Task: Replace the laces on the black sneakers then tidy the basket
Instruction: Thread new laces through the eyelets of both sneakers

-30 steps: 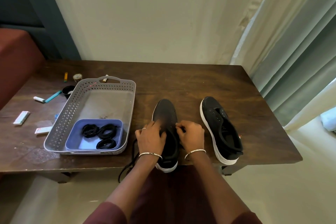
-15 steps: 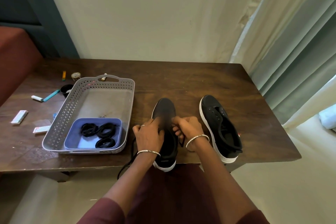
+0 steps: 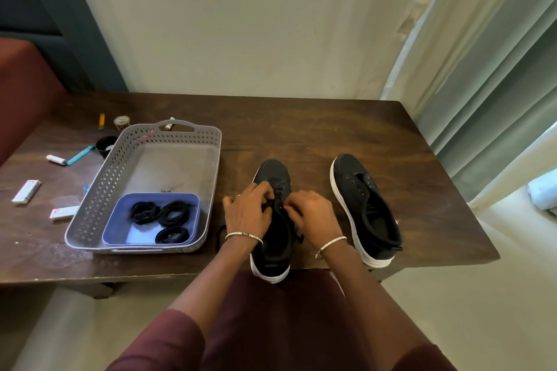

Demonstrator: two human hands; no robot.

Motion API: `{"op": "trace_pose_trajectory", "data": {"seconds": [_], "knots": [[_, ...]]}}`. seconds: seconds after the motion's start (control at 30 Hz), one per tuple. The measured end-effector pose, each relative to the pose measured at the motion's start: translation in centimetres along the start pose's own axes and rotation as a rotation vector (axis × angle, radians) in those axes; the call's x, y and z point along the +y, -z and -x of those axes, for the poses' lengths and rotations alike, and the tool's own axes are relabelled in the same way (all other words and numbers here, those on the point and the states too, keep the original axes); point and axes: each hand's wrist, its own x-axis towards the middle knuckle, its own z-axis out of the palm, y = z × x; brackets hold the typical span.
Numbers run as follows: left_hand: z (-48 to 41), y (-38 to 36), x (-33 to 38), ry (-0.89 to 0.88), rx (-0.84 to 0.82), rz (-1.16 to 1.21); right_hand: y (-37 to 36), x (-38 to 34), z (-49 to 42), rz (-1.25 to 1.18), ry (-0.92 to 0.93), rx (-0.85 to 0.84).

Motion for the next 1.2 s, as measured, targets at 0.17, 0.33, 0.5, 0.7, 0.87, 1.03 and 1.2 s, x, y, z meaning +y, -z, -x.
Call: {"op": "trace_pose_trajectory", "data": {"seconds": [0.17, 0.33, 0.5, 0.7, 0.87, 1.03, 1.2], "knots": [[-0.1, -0.3, 0.2, 0.012, 0.023, -0.034, -1.4, 1.5, 1.2, 0.279, 0.264, 0.217], [0.1, -0.3, 0.2, 0.017, 0.043, -0.033, -1.5, 1.5, 1.7, 0.191, 0.171, 0.225], [0.1, -0.4, -0.2, 0.050, 0.052, 0.065, -0.3, -0.3, 0.3, -0.679, -0.692, -0.005], [0.3, -0.5, -0.2, 0.073, 0.079, 0.129, 1.2, -1.5, -1.9, -0.983, -1.099, -0.308], [0.4, -0.4, -0.2, 0.091, 0.076, 0.134, 2.0, -1.6, -3.0, -0.992, -1.157, -0.497], [1.3, -0.6, -0.4, -0.039, 0.098, 0.054, 2.0, -0.6, -2.8, -1.218, -1.222, -0.574], [2.2, -0.9, -1.2, -0.118, 0.179, -0.003, 2.1, -0.9, -3.0, -1.323, -1.148, -0.328]]}}
